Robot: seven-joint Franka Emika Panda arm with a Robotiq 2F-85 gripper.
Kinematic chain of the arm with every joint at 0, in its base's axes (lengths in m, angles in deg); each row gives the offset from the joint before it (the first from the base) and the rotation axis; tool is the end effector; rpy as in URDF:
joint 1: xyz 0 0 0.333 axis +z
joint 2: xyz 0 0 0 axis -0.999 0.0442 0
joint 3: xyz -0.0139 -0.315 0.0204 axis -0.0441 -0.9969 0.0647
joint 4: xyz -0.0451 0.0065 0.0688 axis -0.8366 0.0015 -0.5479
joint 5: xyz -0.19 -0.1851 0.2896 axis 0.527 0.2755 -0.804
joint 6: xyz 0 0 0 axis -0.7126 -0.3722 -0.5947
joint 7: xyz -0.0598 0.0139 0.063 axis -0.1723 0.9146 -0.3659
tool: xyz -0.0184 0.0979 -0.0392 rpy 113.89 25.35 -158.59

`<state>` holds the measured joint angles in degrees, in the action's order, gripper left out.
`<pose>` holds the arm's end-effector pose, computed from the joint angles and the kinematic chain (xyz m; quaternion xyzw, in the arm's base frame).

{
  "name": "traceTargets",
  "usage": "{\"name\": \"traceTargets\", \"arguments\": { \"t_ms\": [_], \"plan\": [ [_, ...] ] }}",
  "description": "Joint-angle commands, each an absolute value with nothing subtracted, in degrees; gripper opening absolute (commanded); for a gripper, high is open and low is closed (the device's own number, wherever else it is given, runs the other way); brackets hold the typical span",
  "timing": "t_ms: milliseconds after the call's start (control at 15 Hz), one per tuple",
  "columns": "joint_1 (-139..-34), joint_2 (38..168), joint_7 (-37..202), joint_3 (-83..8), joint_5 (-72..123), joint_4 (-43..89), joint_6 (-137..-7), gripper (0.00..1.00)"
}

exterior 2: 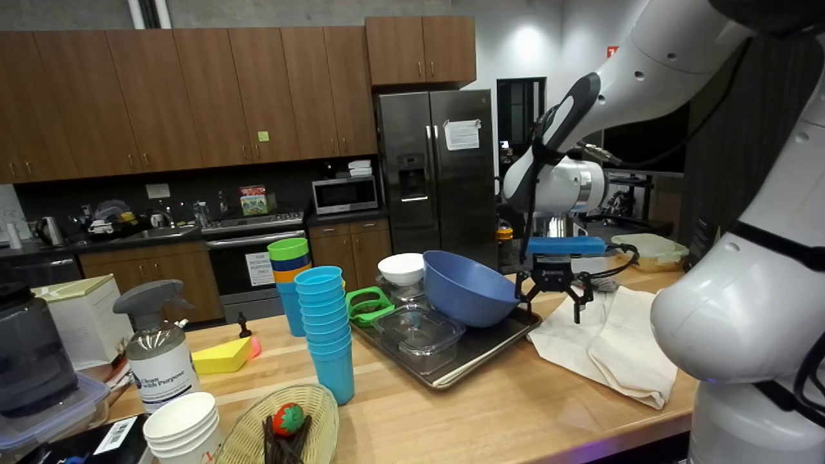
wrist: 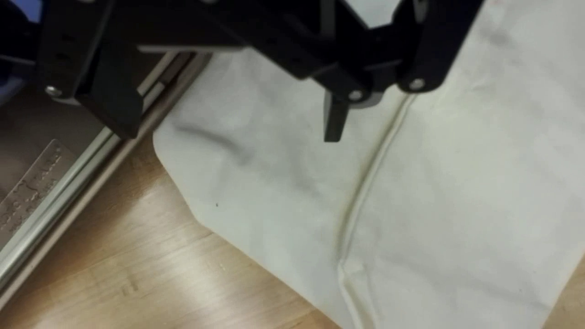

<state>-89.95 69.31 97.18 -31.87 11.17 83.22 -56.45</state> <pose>0.3687 0.0029 0.3149 -0.9578 0.2379 0.1521 0.0536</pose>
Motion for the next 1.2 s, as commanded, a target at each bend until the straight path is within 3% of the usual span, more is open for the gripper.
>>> {"name": "traceTargets", "arguments": {
  "t_ms": [0,1133],
  "plan": [
    [-89.18,70.92,98.35,-31.41,9.80,81.67,-57.52,1.00],
    [-92.18,69.80,111.14,-31.28,11.93,85.90,-56.06,1.00]
  ]
}}
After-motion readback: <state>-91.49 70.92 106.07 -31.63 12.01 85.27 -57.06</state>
